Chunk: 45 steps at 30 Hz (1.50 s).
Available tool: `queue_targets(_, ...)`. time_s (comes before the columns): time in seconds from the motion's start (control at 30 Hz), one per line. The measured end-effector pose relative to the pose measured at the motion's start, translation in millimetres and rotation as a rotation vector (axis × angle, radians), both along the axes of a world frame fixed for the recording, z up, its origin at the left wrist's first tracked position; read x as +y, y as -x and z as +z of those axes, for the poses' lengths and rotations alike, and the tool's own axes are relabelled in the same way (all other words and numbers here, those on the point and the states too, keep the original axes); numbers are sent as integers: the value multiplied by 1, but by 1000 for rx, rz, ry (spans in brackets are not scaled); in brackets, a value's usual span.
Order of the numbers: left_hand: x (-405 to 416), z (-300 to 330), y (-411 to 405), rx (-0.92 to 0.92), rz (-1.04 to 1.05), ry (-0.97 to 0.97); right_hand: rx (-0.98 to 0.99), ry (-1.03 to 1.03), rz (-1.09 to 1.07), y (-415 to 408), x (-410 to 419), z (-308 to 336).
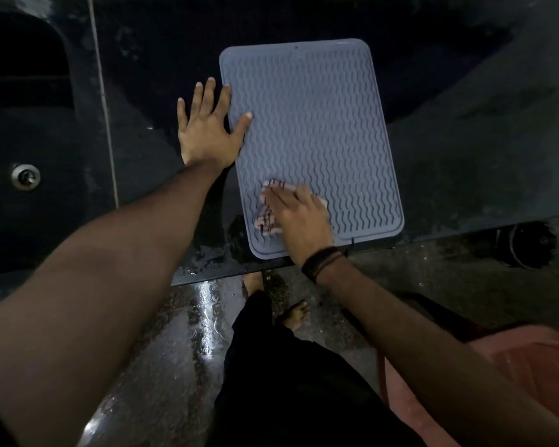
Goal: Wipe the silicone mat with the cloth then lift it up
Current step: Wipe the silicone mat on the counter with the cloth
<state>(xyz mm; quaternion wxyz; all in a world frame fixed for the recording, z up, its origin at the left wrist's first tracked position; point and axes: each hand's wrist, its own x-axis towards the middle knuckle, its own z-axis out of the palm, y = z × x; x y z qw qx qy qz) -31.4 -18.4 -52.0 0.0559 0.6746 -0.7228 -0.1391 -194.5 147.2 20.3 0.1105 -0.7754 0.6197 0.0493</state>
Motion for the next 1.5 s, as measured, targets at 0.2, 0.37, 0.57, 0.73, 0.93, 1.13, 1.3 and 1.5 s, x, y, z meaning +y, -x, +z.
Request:
queue_targets(0.2, 1, 2, 0, 11, 1, 5, -54, 5, 57, 24, 68, 13)
queue_targets(0.37, 1, 2, 0, 32, 1, 22, -126, -75, 32, 34, 37, 33)
queue_targets(0.57, -1, 1, 2, 19, 25, 49, -122, 29, -63, -3, -91, 10)
queue_targets(0.73, 0, 0, 4, 22, 34, 58, -1, -6, 14, -8, -80, -16)
queue_targets(0.93, 0, 4, 5, 22, 39, 35, -79, 8, 43, 12, 0, 3)
queue_targets(1.13, -1, 0, 3, 49, 30, 29, -88, -174, 38, 16, -11, 25)
queue_targets(1.3, -2, 0, 2, 42, 25, 20, -113, 31, -93, -4, -108, 23)
queue_targets(1.5, -4, -4, 2, 34, 33, 25, 1, -41, -49, -24, -126, -8)
